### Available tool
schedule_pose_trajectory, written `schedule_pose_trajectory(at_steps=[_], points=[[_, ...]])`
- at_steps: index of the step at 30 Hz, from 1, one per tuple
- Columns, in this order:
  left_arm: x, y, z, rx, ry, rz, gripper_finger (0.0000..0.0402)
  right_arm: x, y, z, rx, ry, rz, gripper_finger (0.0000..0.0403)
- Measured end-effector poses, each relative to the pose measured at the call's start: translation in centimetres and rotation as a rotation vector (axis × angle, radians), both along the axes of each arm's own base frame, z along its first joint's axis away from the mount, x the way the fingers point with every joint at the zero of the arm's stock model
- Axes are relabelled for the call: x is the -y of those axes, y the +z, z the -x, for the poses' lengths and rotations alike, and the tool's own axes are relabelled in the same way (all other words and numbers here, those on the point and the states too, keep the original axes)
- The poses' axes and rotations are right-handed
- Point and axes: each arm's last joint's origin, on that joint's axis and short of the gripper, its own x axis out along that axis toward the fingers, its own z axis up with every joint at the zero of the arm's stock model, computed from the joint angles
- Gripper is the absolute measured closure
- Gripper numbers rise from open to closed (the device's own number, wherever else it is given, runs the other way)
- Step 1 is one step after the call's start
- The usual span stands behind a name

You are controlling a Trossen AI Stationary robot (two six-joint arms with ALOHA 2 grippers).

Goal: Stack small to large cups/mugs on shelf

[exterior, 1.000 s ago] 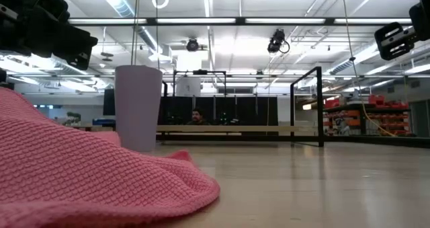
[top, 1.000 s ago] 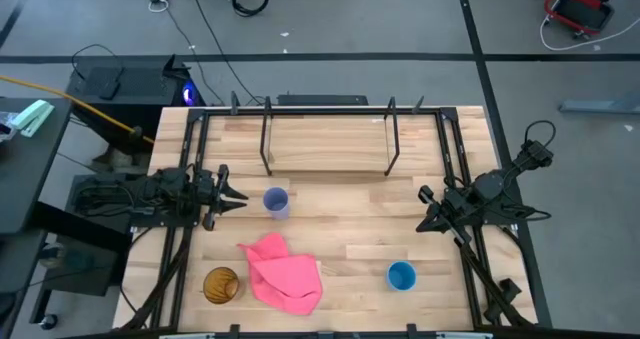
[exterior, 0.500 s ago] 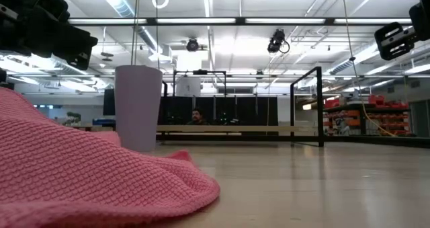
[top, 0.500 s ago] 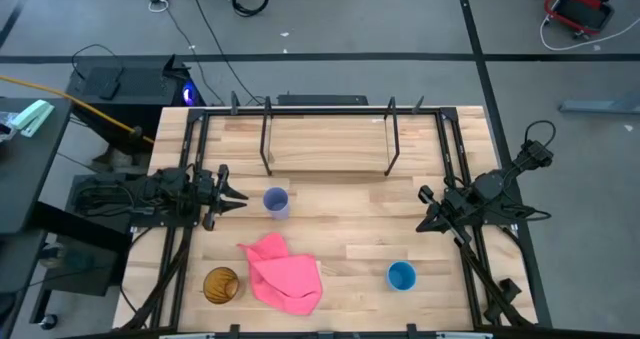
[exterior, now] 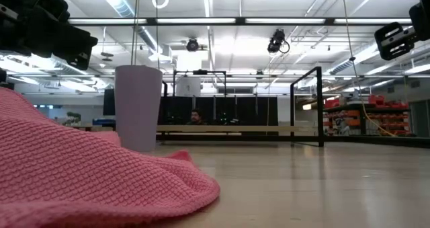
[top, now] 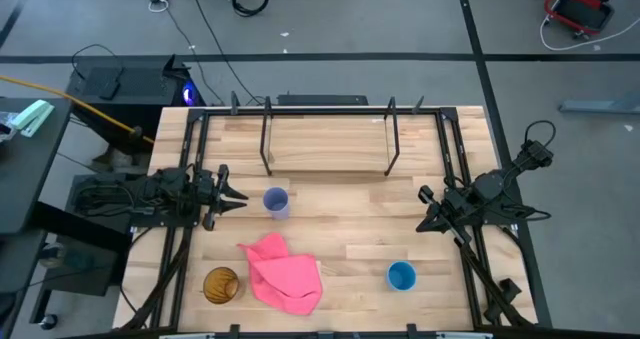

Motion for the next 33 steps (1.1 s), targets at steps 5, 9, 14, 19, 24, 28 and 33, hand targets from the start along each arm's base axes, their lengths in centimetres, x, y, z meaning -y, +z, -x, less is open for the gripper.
schedule_pose_trajectory(at_steps=[5, 9, 14, 19, 24, 28, 33], points=[[0.0, 0.1, 0.0, 0.016, 0.000, 0.000, 0.0314, 0.0, 0.0, 0.0, 0.000, 0.000, 0.000, 0.0387], [0.0, 0.5, -0.1, 0.075, -0.002, 0.002, 0.0319, 0.0, 0.0, 0.0, 0.000, 0.000, 0.000, 0.0387], [0.0, 1.7, 0.0, 0.195, -0.002, 0.006, 0.0315, 0.0, 0.0, 0.0, 0.000, 0.000, 0.000, 0.0387], [0.0, 2.2, 0.1, 0.242, -0.002, 0.007, 0.0311, 0.0, 0.0, 0.0, 0.000, 0.000, 0.000, 0.0387], [0.0, 2.3, 0.1, 0.247, 0.000, 0.001, 0.0317, 0.0, 0.0, 0.0, 0.016, -0.001, 0.029, 0.0387], [0.0, 2.4, 0.1, 0.262, 0.003, -0.029, 0.0321, 0.0, 0.0, 0.0, 0.043, -0.003, 0.081, 0.0387], [0.0, 2.5, 0.1, 0.276, 0.005, -0.034, 0.0319, 0.0, 0.0, 0.0, 0.045, -0.003, 0.084, 0.0387]])
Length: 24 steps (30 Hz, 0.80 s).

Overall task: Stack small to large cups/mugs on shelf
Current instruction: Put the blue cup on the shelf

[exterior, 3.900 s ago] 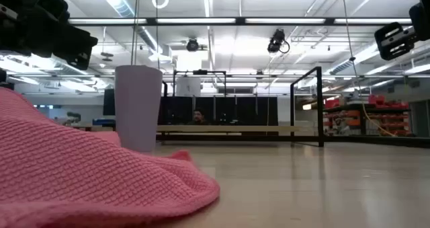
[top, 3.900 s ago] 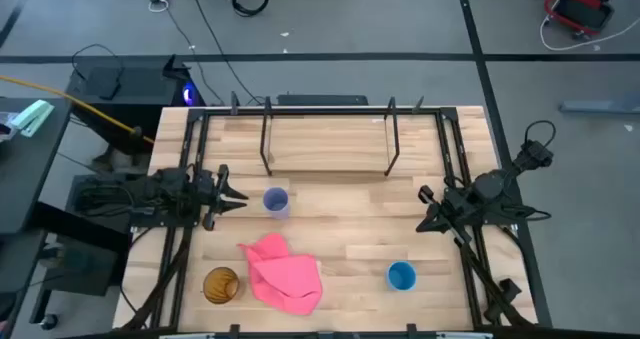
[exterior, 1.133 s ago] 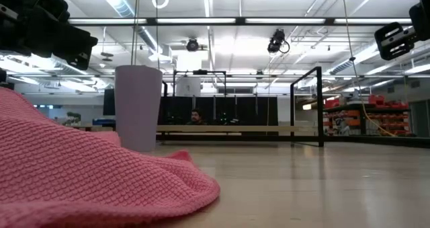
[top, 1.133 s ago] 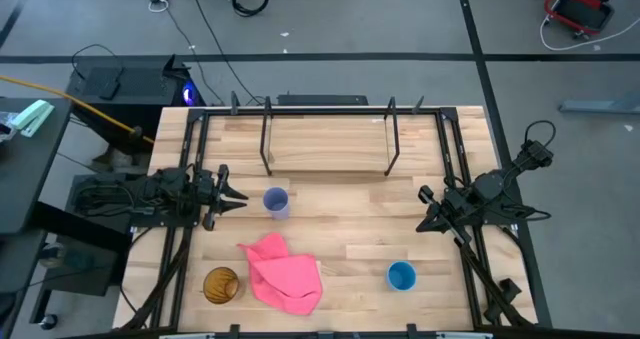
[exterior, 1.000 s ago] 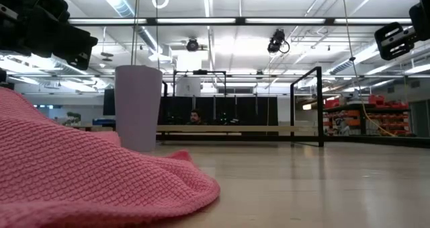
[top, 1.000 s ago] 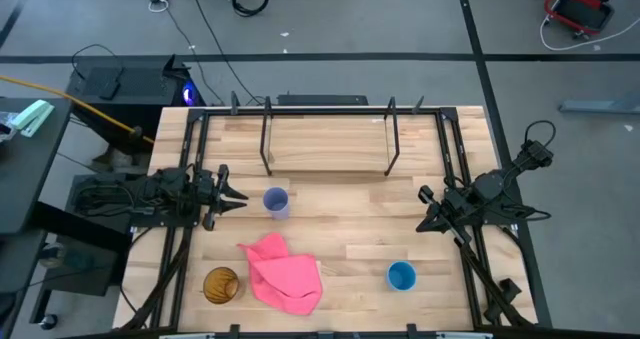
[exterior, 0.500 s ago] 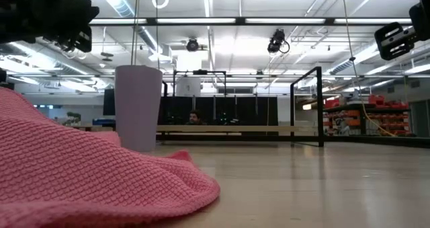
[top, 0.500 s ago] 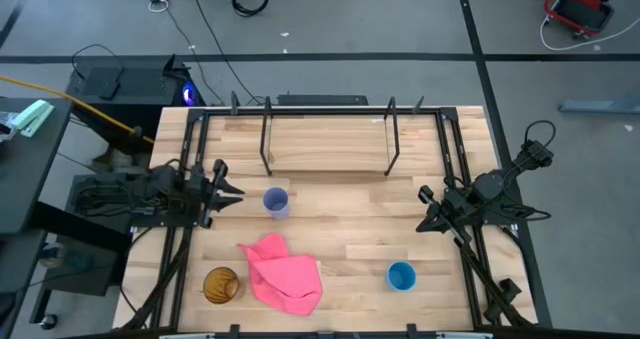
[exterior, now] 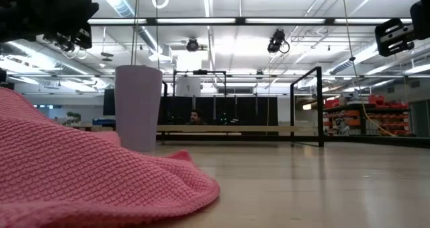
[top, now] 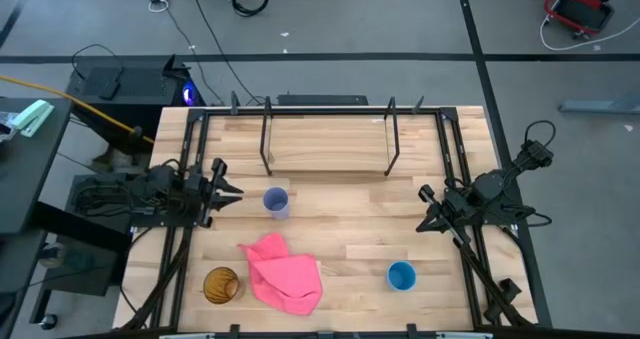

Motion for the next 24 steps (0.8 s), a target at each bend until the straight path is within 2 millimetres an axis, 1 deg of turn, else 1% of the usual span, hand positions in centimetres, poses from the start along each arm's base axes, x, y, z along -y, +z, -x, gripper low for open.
schedule_pose_trajectory(at_steps=[5, 9, 12, 16, 21, 24], points=[[-0.1, 0.4, 0.1, 0.043, 0.018, 0.006, 0.0324, 0.0, 0.0, 0.0, -0.015, 0.001, -0.027, 0.0387], [-0.1, 0.7, 0.2, 0.067, 0.017, 0.014, 0.0326, 0.0, 0.0, 0.0, 0.042, -0.003, 0.072, 0.0387], [-0.1, 0.7, 0.2, 0.069, 0.017, 0.015, 0.0323, 0.0, 0.6, 0.0, 0.134, -0.011, 0.117, 0.0387], [-0.1, 1.0, 0.3, 0.102, 0.013, 0.032, 0.0323, 0.1, 1.9, 0.2, 0.250, -0.023, 0.041, 0.0387], [-0.1, 1.1, 0.3, 0.096, -0.015, 0.142, 0.0322, 0.4, 3.5, 0.7, 0.395, -0.038, -0.048, 0.0387], [-0.1, 1.1, 0.3, 0.096, -0.016, 0.145, 0.0322, 0.6, 4.1, 0.9, 0.456, -0.046, -0.074, 0.0387]])
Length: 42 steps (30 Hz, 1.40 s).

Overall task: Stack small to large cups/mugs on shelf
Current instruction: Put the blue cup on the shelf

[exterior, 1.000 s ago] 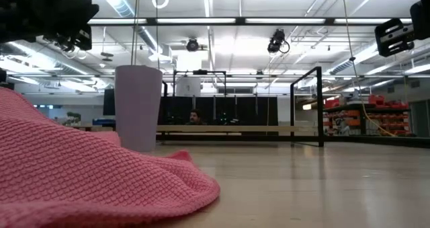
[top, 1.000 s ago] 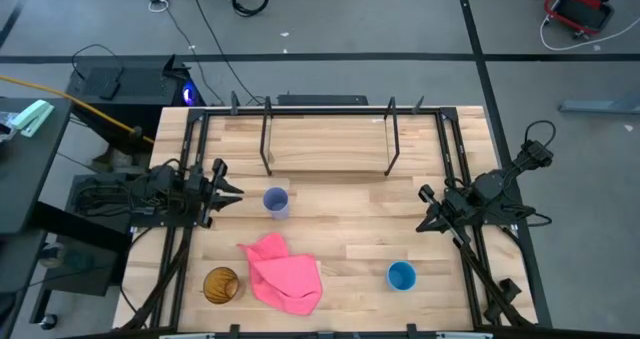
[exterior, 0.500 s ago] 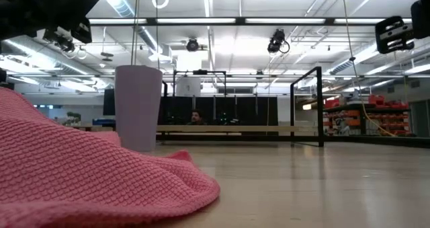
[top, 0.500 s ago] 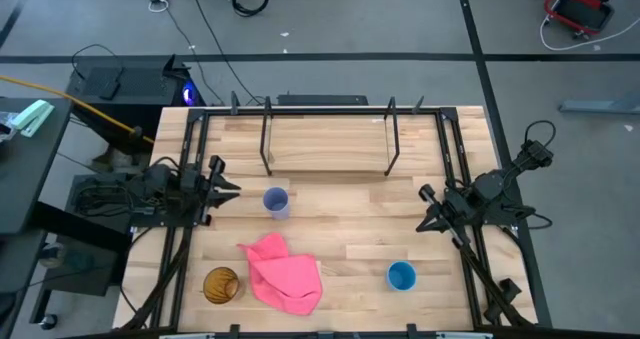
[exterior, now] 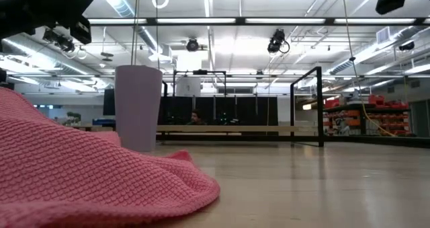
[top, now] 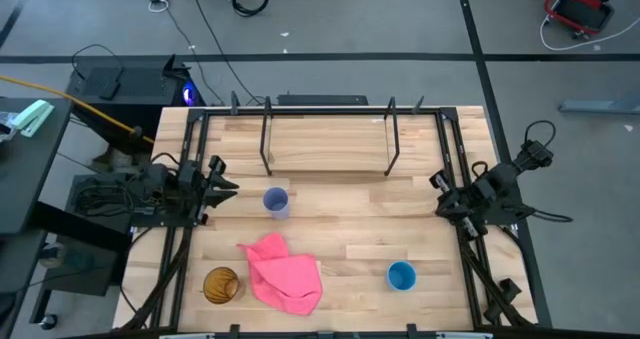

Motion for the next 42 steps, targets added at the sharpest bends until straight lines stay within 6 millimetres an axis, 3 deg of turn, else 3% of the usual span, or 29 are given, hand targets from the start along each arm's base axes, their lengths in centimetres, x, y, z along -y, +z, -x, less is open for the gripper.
schedule_pose_trajectory(at_steps=[42], points=[[-0.19, 0.18, 0.04, 0.019, 0.068, 0.001, 0.0337, 0.29, 0.88, 0.42, 0.053, 0.037, -0.126, 0.0387]])
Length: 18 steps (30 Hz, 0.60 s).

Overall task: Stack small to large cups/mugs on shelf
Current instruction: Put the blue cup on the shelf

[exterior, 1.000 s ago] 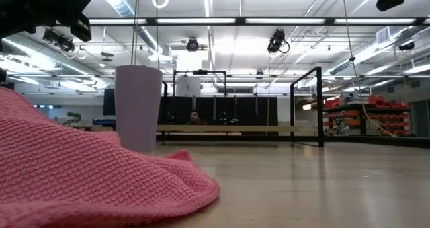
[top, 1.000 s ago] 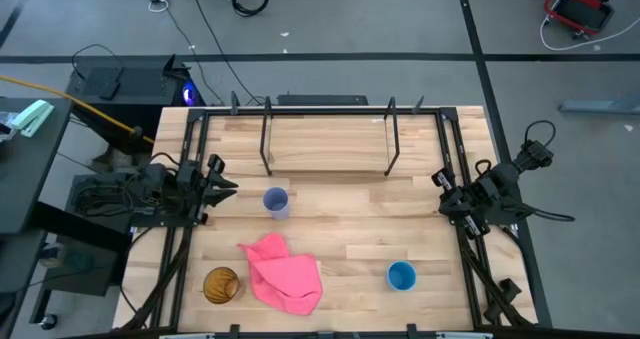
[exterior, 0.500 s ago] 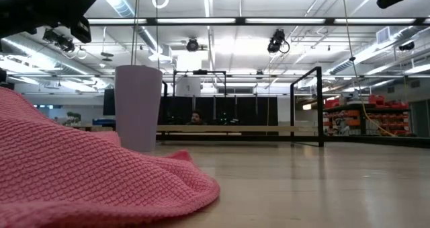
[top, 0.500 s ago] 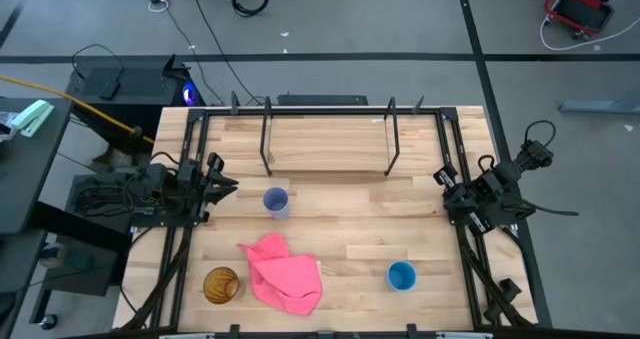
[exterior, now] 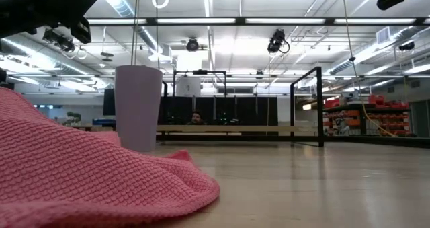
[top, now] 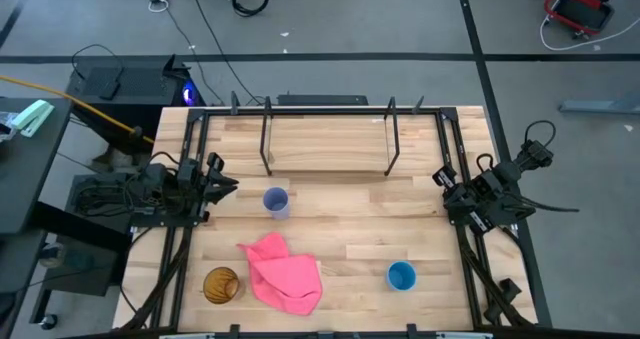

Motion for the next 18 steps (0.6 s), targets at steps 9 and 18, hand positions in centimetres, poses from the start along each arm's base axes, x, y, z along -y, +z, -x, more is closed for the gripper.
schedule_pose_trajectory(at_steps=[9, 18], points=[[0.0, 0.0, 0.0, 0.000, 0.000, 0.001, 0.0332, 0.2, 0.1, 0.0, 0.018, -0.089, 0.011, 0.0387], [0.0, 0.0, 0.0, -0.001, -0.004, 0.014, 0.0334, 1.2, -0.2, -0.4, -0.139, -0.348, -0.242, 0.0380]])
